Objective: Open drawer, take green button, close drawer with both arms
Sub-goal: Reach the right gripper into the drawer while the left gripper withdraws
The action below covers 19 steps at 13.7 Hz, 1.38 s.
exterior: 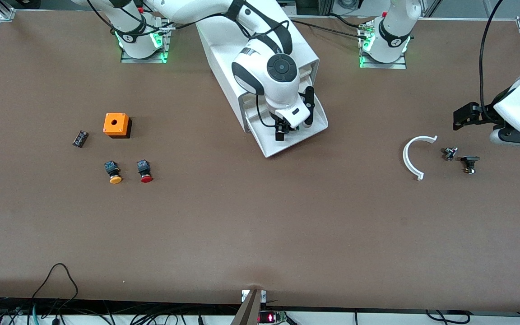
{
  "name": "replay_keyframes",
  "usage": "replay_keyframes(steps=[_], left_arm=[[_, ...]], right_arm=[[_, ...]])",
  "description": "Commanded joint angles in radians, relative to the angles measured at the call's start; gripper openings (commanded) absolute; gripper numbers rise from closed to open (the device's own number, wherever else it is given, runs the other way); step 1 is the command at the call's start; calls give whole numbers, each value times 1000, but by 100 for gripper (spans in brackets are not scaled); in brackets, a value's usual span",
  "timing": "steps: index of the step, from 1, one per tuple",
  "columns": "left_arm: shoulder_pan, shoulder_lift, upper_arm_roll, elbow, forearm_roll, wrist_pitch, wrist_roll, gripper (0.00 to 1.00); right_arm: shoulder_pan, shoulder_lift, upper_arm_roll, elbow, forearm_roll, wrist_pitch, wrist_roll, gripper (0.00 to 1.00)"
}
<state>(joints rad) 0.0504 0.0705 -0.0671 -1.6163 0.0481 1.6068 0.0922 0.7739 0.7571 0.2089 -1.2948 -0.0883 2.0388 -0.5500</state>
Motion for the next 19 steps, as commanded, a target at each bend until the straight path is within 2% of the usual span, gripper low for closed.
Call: replay_keyframes(steps=[1, 4, 8, 17, 19], left_arm=[[5, -63, -8, -65, 21, 1, -28, 100], [6, -63, -8, -71, 21, 5, -31, 100], [17, -72, -8, -94, 21, 12, -31, 100], [20, -71, -7, -93, 21, 22, -29, 100], [19, -71, -7, -93, 21, 22, -31, 100]], right_arm=[[13, 22, -2, 34, -24, 4, -15, 100], [22, 47, -3, 29, -27, 47, -54, 100], [28, 67, -3, 26, -80, 46, -54, 100], [28, 97, -3, 26, -83, 70, -50, 98], [27, 100, -5, 29, -83, 72, -50, 94]])
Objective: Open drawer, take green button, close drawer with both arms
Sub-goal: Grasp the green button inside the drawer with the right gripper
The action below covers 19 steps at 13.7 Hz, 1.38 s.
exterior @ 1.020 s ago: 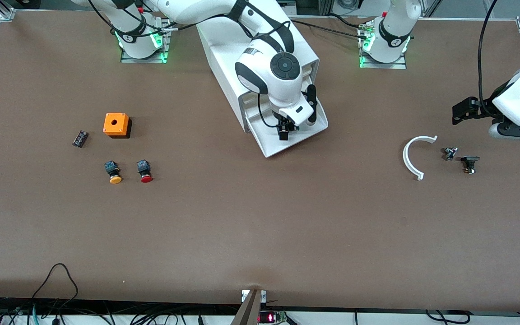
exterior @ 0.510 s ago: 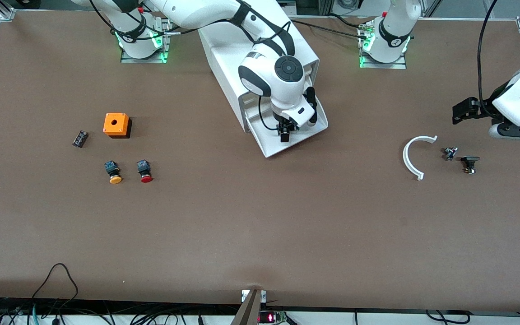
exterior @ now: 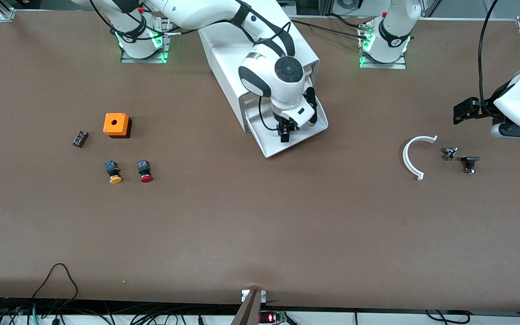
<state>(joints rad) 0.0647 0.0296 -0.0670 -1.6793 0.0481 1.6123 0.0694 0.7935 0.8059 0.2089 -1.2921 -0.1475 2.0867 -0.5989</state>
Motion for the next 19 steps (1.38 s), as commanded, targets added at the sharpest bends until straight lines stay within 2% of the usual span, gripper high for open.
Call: replay_keyframes(steps=[1, 3, 10, 14, 15, 16, 17, 19], left_arm=[[4, -28, -8, -30, 21, 17, -7, 100], [4, -28, -7, -30, 21, 17, -8, 100], [4, -25, -8, -27, 21, 17, -8, 100], [4, -23, -8, -27, 21, 17, -8, 100], [4, -23, -8, -28, 21, 18, -8, 100], [4, -22, -8, -30, 19, 17, -8, 100], [4, -22, -8, -28, 19, 18, -8, 100], [4, -22, -8, -28, 19, 17, -8, 100]], right_arm=[[7, 52, -5, 28, -24, 24, -1, 92], [6, 52, -6, 31, -24, 35, -1, 89], [-4, 49, -20, 34, -23, 53, 4, 92], [-4, 49, -20, 34, -23, 53, 7, 90], [-2, 49, -20, 34, -23, 53, 4, 80], [1, 49, -20, 34, -24, 55, -1, 64], [3, 49, -20, 34, -24, 64, -5, 55], [4, 49, -22, 34, -26, 85, -5, 44]])
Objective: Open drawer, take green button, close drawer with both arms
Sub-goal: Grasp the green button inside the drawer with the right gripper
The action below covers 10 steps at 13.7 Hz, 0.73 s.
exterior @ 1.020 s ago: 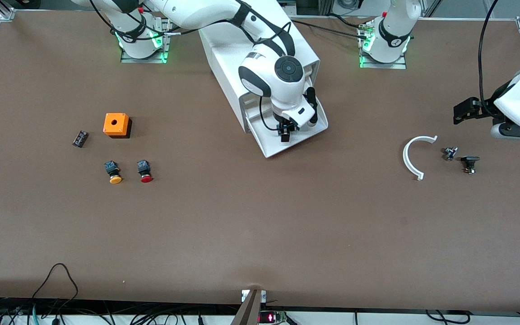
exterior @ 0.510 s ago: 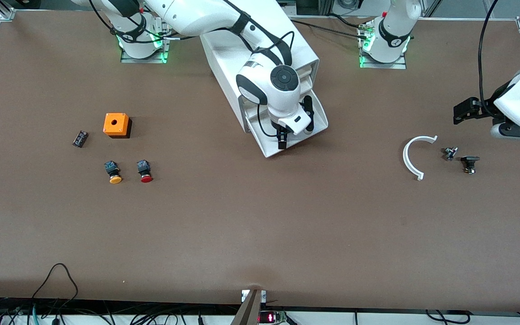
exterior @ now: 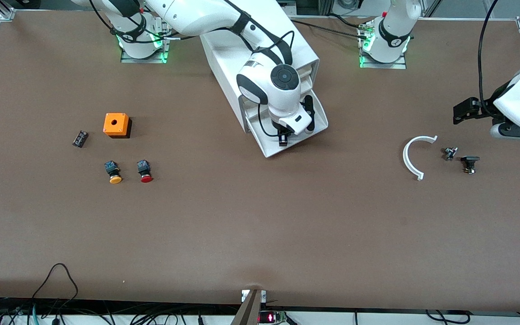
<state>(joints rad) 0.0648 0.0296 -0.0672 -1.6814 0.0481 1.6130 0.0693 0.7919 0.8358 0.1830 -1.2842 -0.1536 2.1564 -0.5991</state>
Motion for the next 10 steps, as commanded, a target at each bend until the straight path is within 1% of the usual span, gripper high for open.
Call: replay_keyframes(steps=[1, 5, 8, 10], left_arm=[[4, -22, -8, -24, 19, 16, -8, 100], [4, -22, -8, -24, 19, 16, -8, 100], [4, -13, -8, -23, 18, 18, -8, 100], [4, -11, -6, -24, 18, 22, -8, 100]], right_arm=[[9, 17, 4, 26, -21, 16, -4, 40], [21, 8, 6, 26, -41, 8, 5, 29], [23, -38, 6, 26, -40, 0, 22, 28], [17, -79, 4, 26, -34, 2, 86, 27]])
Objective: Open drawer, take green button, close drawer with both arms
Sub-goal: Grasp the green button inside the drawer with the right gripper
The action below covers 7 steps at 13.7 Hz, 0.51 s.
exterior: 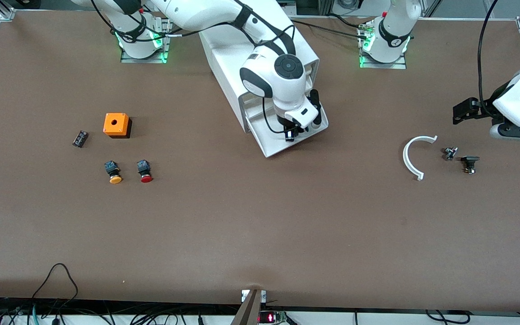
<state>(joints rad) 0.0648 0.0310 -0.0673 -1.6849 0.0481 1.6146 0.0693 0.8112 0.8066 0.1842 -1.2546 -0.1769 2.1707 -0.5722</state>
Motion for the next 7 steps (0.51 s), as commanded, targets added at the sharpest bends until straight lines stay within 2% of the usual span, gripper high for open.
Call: replay_keyframes(steps=[1, 3, 6, 7], left_arm=[[4, -10, -6, -19, 18, 22, -8, 100], [6, -2, -3, -21, -8, 25, -9, 100], [6, 6, -3, -33, -25, 56, -17, 100], [6, 7, -9, -32, -34, 53, -20, 100]], right_arm=[[-6, -62, 3, -3, -7, -12, 116, 28], [-12, -95, -6, -5, -12, -12, 259, 28], [-13, -144, -115, -31, -1, -31, 350, 28], [-27, -145, -150, -38, 31, -44, 362, 28]])
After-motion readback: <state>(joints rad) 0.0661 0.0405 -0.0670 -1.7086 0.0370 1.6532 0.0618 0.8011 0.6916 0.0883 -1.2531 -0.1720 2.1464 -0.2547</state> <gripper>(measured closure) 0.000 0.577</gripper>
